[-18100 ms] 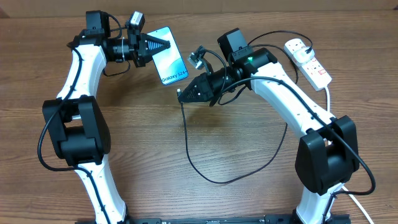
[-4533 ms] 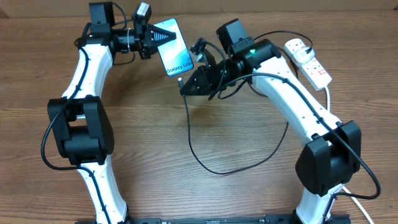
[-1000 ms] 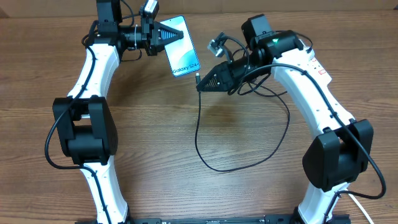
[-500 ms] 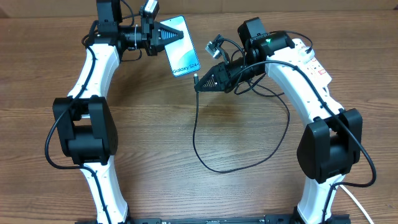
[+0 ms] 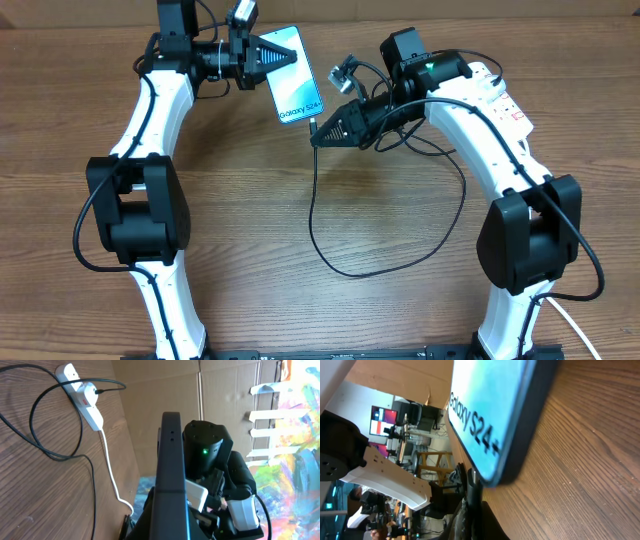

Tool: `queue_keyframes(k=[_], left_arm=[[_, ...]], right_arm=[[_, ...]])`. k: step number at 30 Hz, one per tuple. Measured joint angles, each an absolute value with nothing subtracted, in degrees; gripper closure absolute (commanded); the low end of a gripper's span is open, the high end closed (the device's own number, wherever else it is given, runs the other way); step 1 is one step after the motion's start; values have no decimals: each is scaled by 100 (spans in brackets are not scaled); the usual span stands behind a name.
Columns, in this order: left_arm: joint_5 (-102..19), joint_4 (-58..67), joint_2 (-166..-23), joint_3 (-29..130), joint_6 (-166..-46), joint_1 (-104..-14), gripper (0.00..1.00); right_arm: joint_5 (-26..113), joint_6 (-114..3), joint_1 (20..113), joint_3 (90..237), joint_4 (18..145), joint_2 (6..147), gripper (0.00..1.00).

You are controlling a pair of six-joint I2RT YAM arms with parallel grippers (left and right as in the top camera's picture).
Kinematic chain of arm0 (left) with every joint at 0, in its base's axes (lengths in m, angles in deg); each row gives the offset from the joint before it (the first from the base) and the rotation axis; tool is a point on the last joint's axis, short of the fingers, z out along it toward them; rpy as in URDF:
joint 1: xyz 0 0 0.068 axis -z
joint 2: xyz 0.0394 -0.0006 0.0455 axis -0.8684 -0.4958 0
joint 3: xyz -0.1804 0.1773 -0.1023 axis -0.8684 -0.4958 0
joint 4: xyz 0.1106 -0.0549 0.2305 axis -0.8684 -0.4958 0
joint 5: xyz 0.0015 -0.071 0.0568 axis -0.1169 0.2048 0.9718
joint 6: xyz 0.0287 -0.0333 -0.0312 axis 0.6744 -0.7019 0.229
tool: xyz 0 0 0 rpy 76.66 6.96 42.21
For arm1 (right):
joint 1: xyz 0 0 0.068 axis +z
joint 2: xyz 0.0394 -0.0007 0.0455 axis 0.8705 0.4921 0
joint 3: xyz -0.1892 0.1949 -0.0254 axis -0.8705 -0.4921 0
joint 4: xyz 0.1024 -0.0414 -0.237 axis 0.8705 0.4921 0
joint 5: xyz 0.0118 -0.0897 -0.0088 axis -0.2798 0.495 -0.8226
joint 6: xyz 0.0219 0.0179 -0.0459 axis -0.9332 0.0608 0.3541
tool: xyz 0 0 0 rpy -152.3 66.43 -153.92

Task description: Plug charger to phone and switch on socket

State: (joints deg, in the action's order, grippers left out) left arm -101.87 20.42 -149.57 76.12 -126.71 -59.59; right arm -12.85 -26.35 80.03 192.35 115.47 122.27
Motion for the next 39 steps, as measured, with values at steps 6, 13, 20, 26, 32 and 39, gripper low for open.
queue_keyframes(k=[6,13,20,26,32,39], left_arm=[[-10189,2042,-14957,7612,-12671,-5913,96],[-10189,2042,-14957,7612,-12671,-5913,96],[-10189,2042,-14957,7612,-12671,-5913,96],[-10171,2059,-14957,7612,-12671,-5917,96],[-10163,2061,-14957,7612,-12649,-5907,96],[-10163,2061,-14957,7612,-12649,-5883,96]], right_arm=[[-1285,-2638,8106,19235,11550,12227,96],[-1287,-2640,8119,19235,11545,12227,96],[-1285,-2690,8119,19235,11440,12227,96],[-1285,-3025,8136,19235,11209,12254,96],[-1361,-3129,8141,19235,11209,12346,96],[-1396,-3156,8121,19235,11276,12346,96]])
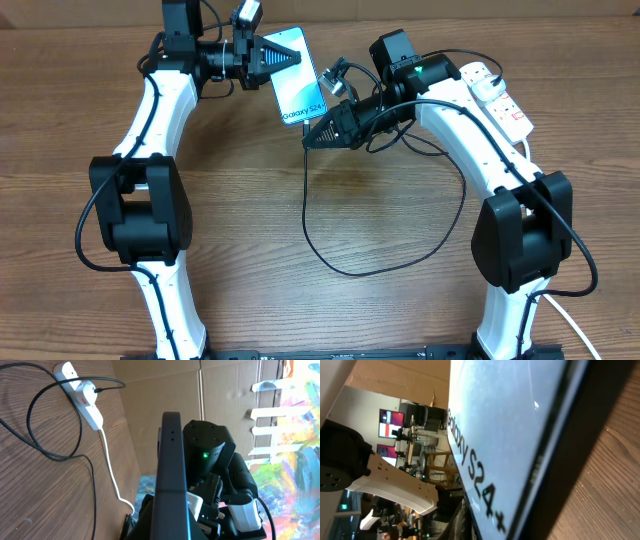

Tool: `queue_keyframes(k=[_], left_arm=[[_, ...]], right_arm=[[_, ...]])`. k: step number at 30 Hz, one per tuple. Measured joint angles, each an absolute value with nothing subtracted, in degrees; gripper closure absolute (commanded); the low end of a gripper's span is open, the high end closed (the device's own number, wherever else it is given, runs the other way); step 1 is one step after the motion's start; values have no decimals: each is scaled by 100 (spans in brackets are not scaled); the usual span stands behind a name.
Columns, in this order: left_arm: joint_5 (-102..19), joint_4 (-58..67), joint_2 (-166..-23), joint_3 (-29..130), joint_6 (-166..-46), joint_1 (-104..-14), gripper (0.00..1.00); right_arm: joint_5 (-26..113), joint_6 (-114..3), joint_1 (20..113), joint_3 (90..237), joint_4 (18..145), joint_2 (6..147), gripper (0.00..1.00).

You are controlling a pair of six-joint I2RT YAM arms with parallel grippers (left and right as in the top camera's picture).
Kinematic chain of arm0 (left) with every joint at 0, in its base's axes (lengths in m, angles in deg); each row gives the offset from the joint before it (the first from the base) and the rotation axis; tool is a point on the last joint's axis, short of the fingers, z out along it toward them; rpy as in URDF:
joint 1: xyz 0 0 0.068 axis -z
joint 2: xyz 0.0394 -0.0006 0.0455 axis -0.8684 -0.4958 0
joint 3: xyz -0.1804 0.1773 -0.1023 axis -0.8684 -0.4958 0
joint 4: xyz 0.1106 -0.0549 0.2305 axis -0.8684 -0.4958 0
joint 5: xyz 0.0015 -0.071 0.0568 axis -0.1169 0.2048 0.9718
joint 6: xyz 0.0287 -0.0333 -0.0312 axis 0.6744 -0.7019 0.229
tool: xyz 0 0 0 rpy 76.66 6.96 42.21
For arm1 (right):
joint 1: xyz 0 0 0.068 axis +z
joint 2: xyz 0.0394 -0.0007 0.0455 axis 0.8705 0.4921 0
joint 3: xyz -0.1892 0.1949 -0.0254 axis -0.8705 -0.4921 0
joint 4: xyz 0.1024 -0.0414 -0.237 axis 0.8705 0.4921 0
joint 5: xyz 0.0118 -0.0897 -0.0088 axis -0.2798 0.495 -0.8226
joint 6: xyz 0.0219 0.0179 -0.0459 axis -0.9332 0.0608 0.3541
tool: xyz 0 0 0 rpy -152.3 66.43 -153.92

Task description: Plug charger to phone and switch on socket

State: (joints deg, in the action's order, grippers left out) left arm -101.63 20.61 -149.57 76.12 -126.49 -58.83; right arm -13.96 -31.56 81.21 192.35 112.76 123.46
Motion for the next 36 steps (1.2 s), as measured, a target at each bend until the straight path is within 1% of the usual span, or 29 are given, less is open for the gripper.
queue_keyframes(k=[26,36], left_arm=[[-10031,2064,-14957,7612,-12651,-5880,96],[-9885,2044,-14957,7651,-12653,-5952,96]], right_arm=[[-1525,-3243,7961,19235,11193,12346,96],[-1519,-3698,7961,19215,10627,12354,96]])
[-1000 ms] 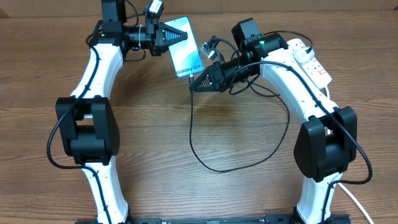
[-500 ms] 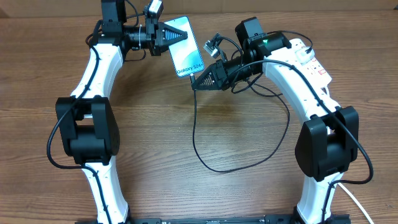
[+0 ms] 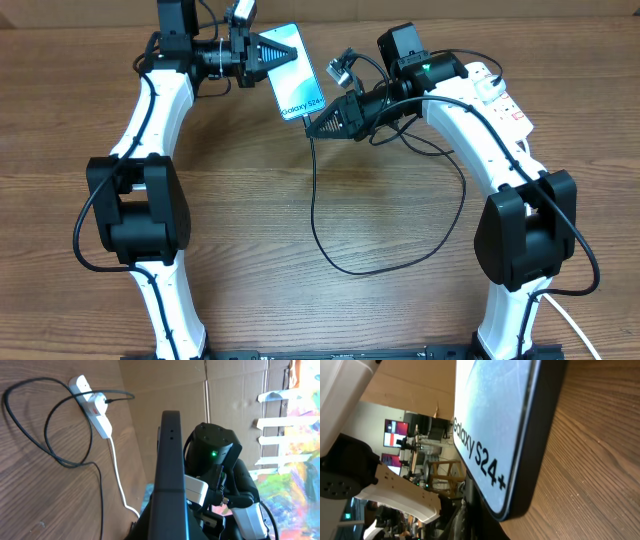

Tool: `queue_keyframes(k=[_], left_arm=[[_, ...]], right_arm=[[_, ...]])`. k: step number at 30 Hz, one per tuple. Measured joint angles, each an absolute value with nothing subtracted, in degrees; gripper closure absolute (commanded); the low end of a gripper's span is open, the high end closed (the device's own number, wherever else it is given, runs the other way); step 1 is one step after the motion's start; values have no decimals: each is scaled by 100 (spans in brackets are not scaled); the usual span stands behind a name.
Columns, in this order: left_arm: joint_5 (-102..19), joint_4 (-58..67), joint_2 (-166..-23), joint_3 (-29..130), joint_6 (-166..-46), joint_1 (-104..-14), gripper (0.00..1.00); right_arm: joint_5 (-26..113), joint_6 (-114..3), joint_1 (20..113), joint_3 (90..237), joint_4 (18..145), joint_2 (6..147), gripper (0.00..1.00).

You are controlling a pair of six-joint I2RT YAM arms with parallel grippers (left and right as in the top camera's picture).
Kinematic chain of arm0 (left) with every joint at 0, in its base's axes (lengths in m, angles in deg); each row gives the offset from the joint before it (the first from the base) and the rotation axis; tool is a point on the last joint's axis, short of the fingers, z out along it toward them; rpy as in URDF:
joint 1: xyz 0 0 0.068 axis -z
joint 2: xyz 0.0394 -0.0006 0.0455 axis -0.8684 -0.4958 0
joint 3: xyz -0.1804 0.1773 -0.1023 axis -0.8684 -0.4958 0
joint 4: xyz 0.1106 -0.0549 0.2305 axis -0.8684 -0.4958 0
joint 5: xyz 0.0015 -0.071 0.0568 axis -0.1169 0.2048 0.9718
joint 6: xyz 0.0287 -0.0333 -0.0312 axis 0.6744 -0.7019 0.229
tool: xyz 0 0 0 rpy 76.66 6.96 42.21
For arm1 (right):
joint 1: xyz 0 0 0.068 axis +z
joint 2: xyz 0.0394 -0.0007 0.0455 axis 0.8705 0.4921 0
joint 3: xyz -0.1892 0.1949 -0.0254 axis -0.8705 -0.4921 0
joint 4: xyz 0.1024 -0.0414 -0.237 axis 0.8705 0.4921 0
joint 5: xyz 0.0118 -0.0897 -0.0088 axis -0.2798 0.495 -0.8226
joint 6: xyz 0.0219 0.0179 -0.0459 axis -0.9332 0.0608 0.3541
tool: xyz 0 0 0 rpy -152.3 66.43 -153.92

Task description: Plug charger to phone and switch on socket

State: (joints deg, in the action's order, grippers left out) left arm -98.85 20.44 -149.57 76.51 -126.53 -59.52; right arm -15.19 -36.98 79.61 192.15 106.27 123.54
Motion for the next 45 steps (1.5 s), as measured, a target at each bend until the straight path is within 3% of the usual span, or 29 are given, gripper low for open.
queue_keyframes(k=[4,9,22,29,35,45], left_arm=[[-9808,2042,-14957,7684,-12651,-5963,96],[-9854,1987,-14957,7682,-12647,-5926,96],[-10007,1954,-14957,7675,-12474,-5725,96],[-10049,1930,-14957,7669,-12092,-5725,96],[-10005,1745,-14957,7424,-11873,-5725,96],[-8934,1170,-14957,6952,-11696,-5725,96]], right_arm=[[-1523,-3888,7961,19196,10404,12372,96],[-1527,-4030,7946,19209,10275,12380,77],[-1342,-3947,7745,19220,10559,12398,56],[-1217,-3844,7091,19220,10695,12354,44],[-957,-3840,6427,19220,10929,12188,41],[-238,-3838,6479,19220,11237,12142,38]])
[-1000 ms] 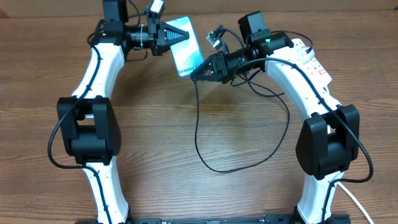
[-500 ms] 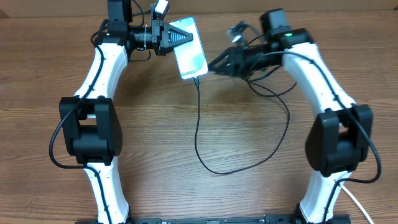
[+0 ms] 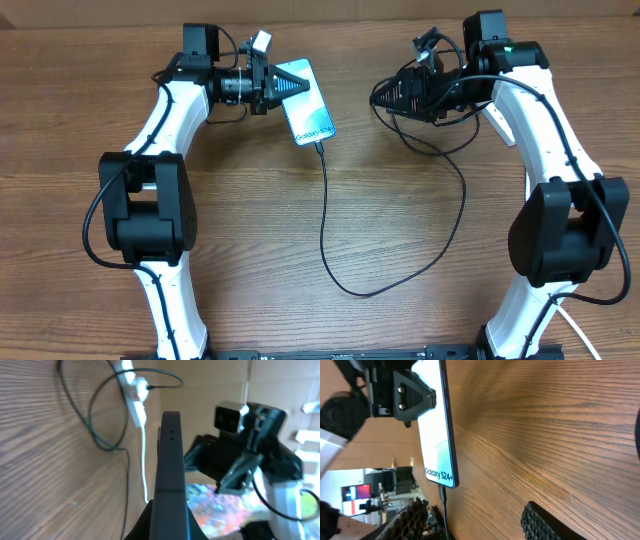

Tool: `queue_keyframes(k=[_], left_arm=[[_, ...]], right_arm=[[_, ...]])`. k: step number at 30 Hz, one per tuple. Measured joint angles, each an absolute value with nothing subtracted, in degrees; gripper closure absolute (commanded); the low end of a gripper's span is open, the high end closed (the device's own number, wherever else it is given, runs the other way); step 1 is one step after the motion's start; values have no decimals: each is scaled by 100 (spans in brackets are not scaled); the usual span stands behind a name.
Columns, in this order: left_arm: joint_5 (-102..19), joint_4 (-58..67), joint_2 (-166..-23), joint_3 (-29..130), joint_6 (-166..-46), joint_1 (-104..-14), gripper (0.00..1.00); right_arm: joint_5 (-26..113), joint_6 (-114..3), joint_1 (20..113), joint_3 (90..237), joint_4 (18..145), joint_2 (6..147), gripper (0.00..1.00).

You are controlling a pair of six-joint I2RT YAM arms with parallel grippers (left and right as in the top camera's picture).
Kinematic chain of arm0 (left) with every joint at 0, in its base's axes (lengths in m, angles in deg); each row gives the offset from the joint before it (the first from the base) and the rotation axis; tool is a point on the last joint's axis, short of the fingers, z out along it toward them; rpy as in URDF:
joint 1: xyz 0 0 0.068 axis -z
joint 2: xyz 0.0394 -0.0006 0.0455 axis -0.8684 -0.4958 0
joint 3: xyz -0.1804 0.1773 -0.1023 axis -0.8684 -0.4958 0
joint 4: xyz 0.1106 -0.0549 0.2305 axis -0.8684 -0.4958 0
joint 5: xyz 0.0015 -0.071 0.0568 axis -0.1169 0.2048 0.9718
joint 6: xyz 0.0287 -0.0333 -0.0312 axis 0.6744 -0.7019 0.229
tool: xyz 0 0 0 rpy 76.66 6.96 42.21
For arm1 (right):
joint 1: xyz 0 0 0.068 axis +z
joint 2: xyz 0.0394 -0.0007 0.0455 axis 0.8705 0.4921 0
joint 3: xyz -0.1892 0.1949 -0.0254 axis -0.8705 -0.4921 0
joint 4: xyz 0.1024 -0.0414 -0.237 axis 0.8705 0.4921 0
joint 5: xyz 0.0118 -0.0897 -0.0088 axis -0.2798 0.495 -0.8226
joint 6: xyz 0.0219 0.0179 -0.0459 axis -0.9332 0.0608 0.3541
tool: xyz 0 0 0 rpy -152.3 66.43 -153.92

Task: Plug charger to phone and switch on socket
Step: 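Open the right gripper and pull it away from the plugged phone, then lower the phone flat onto the table with the left gripper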

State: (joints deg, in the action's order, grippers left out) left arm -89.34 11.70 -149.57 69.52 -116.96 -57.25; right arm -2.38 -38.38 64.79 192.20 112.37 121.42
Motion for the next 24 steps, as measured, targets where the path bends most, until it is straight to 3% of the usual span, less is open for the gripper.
queue_keyframes(k=[6,13,24], left_arm=[[-8565,798,-14957,6952,-11609,-5725,96],[-7188,-673,-14957,7111,-11272,-5725,96],[-5959,-2236,-14957,8049,-9519,-5723,96]], right_arm=[[35,-3838,6517,19220,11320,12142,36],[197,-3838,6517,19220,11410,12142,34],[287,-3842,6517,19220,11436,12140,34]])
